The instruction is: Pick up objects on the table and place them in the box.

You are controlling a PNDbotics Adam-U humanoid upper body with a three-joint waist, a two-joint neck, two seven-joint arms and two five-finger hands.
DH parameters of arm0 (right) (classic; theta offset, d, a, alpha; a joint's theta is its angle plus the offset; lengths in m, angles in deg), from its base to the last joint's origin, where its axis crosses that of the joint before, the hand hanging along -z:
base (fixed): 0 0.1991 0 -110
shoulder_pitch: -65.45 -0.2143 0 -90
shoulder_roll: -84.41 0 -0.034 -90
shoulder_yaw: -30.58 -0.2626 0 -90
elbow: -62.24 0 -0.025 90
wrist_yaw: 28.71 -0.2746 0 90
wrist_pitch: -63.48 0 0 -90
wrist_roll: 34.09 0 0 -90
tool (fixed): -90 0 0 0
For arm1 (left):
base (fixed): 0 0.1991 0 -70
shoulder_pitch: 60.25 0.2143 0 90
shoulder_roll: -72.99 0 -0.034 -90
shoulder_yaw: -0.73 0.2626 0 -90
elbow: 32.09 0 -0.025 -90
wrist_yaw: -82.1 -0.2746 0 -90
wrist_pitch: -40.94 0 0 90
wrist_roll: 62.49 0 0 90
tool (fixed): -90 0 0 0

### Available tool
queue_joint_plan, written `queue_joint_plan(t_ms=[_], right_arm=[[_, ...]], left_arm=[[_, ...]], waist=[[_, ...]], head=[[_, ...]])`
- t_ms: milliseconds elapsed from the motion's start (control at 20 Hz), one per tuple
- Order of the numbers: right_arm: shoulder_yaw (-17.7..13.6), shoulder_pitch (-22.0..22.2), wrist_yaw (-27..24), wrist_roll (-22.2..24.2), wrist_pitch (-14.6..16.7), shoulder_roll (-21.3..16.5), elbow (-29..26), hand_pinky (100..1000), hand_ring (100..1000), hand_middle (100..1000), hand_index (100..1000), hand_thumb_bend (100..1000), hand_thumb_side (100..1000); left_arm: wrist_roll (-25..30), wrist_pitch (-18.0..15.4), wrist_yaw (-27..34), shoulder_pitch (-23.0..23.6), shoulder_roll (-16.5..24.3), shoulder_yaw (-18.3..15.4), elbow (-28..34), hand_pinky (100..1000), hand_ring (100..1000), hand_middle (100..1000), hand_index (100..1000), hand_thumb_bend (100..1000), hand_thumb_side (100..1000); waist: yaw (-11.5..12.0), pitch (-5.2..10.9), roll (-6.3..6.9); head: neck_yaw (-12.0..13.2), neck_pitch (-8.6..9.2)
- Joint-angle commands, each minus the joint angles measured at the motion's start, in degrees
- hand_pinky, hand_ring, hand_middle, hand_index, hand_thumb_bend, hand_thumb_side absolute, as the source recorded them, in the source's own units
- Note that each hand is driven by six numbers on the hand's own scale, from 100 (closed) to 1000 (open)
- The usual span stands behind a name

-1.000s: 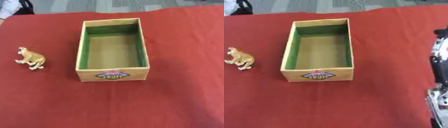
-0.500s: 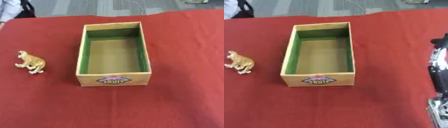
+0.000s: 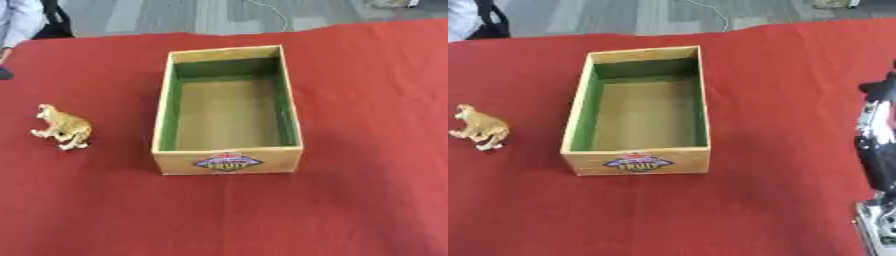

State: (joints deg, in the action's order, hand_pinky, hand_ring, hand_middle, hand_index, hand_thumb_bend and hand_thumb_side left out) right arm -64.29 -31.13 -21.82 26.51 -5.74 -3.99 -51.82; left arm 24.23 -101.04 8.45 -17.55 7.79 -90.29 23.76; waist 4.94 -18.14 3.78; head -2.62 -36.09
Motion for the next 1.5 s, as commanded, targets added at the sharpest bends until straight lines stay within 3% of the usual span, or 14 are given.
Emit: queue_joint_plan(t_ms=[50,350,550,600,650,750,850,900,1200,1500], right_arm=[[-0.02,-0.55,-0.37,0.41,0.04,-0.57,-0.53,889,566,402,752,100,439],[0.19,-0.8,-0.62,0.76,-0.04,-0.6,-0.53,890,566,401,752,100,439],[0.28,-0.99,-0.8,0.96,-0.1,-0.48,-0.53,891,566,401,753,100,439],[0.32,-1.05,-0.84,1.01,-0.09,-0.44,-0.53,891,566,401,753,100,439],[0.37,-1.14,-0.88,1.08,-0.06,-0.42,-0.53,891,566,401,753,100,439],[0.4,-1.19,-0.9,1.17,-0.04,-0.34,-0.53,892,566,400,753,100,440],[0.49,-1.24,-0.83,1.27,-0.09,-0.27,-0.53,892,565,399,753,100,441],[0.55,-1.27,-0.79,1.33,-0.11,-0.26,-0.53,893,565,399,753,100,442],[0.92,-1.39,-0.35,1.67,-0.2,-0.2,-0.53,894,564,396,753,100,445],[1.24,-1.44,0.26,1.8,-0.29,-0.06,-0.53,896,562,393,753,100,448]], left_arm=[[-1.13,0.01,-2.34,-2.37,-0.14,0.32,-0.89,884,940,872,1000,100,425],[-2.48,0.01,-5.68,-4.64,-2.99,1.21,-2.6,889,945,877,1000,100,448],[-2.74,0.01,-8.02,-5.81,-4.64,0.96,-4.12,899,951,886,1000,133,530],[-2.65,0.01,-8.85,-6.09,-4.94,0.75,-4.71,909,961,892,1000,223,572],[-2.34,0.01,-10.08,-6.35,-5.11,0.61,-5.32,913,964,895,1000,255,565],[-1.86,0.01,-12.08,-6.48,-5.45,0.55,-6.78,936,967,895,1000,286,543],[-0.96,0.01,-12.86,-6.5,-5.59,0.56,-8.64,965,973,906,1000,320,584],[-0.45,0.01,-12.77,-6.52,-5.56,0.66,-9.38,975,975,913,1000,358,621],[1.99,0.01,-8.8,-6.82,-4.01,0.63,-10.73,984,974,935,1000,387,648],[6.54,0.01,-3.22,-6.73,-2.58,0.83,-10.77,975,961,934,1000,332,573]], waist=[[-0.06,0.95,0.09],[-0.37,0.83,0.25],[-0.64,0.69,0.19],[-0.75,0.64,0.15],[-0.9,0.59,0.13],[-1.13,0.45,0.14],[-1.23,0.3,0.17],[-1.24,0.23,0.21],[-1.39,-0.3,0.4],[-1.67,-0.77,0.56]], head=[[0.56,0.61],[1.6,0.55],[2.36,0.82],[2.44,0.92],[2.53,0.99],[2.55,1.08],[2.42,1.07],[2.39,1.14],[2.45,1.78],[2.58,2.04]])
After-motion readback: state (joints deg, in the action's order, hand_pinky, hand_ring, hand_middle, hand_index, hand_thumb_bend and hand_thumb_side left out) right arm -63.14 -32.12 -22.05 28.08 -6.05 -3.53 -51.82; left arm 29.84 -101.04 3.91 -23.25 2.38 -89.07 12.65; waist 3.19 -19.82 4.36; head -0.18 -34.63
